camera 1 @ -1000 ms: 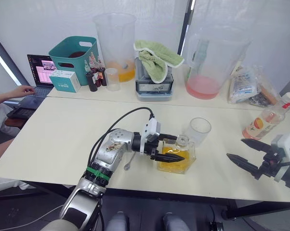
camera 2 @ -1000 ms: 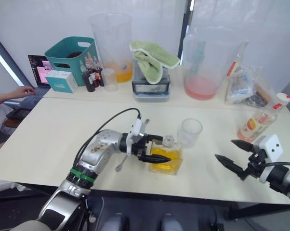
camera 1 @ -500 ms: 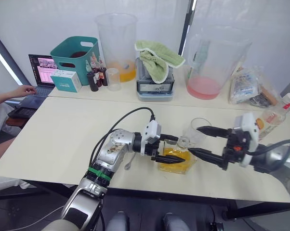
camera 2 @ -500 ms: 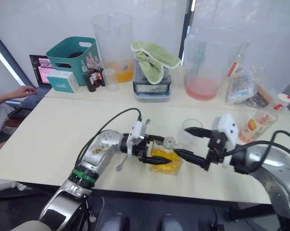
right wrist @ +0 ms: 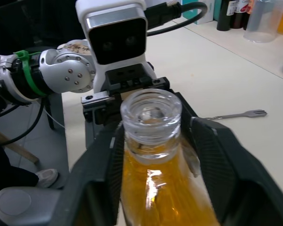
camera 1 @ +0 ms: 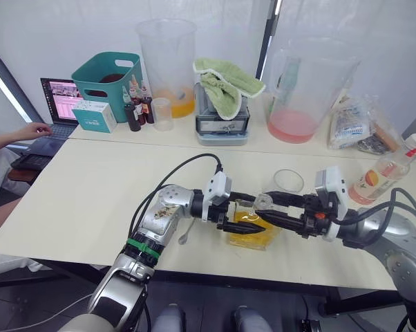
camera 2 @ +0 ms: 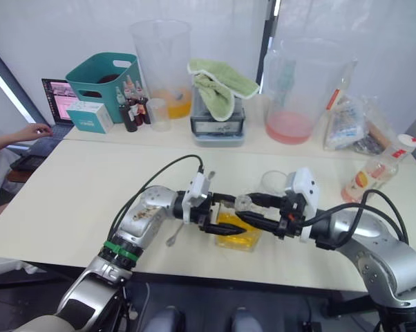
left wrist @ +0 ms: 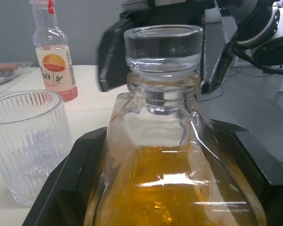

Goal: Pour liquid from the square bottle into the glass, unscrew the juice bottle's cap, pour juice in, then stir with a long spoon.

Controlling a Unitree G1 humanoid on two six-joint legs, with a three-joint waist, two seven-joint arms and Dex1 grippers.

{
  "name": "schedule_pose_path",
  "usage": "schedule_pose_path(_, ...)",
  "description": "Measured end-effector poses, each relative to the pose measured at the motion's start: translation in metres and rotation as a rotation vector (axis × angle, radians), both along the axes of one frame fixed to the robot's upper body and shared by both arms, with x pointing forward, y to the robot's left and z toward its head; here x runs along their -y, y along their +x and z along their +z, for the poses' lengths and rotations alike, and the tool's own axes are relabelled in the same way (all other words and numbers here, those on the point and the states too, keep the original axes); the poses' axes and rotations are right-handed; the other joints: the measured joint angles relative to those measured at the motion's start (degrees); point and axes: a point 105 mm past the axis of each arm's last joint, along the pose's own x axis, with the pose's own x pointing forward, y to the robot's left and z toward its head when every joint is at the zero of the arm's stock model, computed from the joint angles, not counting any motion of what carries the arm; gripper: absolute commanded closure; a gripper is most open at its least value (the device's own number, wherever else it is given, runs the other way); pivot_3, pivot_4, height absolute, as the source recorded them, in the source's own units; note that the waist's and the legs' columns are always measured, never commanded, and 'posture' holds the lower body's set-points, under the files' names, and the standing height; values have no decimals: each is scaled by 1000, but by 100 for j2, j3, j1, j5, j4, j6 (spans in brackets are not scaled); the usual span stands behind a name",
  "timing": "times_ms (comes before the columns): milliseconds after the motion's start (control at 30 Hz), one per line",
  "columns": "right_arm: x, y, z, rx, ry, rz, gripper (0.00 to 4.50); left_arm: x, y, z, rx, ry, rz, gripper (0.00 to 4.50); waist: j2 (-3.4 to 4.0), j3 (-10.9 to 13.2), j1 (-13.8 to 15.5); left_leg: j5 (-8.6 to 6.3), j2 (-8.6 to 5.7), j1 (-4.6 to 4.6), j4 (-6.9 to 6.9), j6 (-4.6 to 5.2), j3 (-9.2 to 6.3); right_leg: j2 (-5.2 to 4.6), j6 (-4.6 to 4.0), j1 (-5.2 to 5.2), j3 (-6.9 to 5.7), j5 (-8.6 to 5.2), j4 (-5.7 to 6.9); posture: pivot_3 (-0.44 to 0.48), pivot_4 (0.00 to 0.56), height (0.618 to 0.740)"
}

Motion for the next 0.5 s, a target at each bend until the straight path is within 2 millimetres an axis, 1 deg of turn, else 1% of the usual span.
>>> schedule_pose_path(33,0,0,0,-2,5,0,3428,0,0,0,0,0,-1,1660,0,0,-1,0,0,0,0,0,0,0,0,0,0,0,0,0,150,740)
schedule_pose_path(400,-2,0,-1,-5,23,-5,3428,-2,0,0,4,4,1,1660,0,0,-9,0,2,0,0,0,0,2,0,-2,0,0,1,0,150,740)
schedule_pose_path(433,-3,0,-1,-4,22,-5,2397,-2,0,0,4,5,1,1660,0,0,-10,0,2,0,0,0,0,2,0,-2,0,0,1,0,150,740)
schedule_pose_path(500,-3,2,1,7,21,-20,1742,-2,0,0,6,6,0,1661,0,0,-10,0,2,1,0,0,0,2,0,-2,-1,0,1,0,150,740)
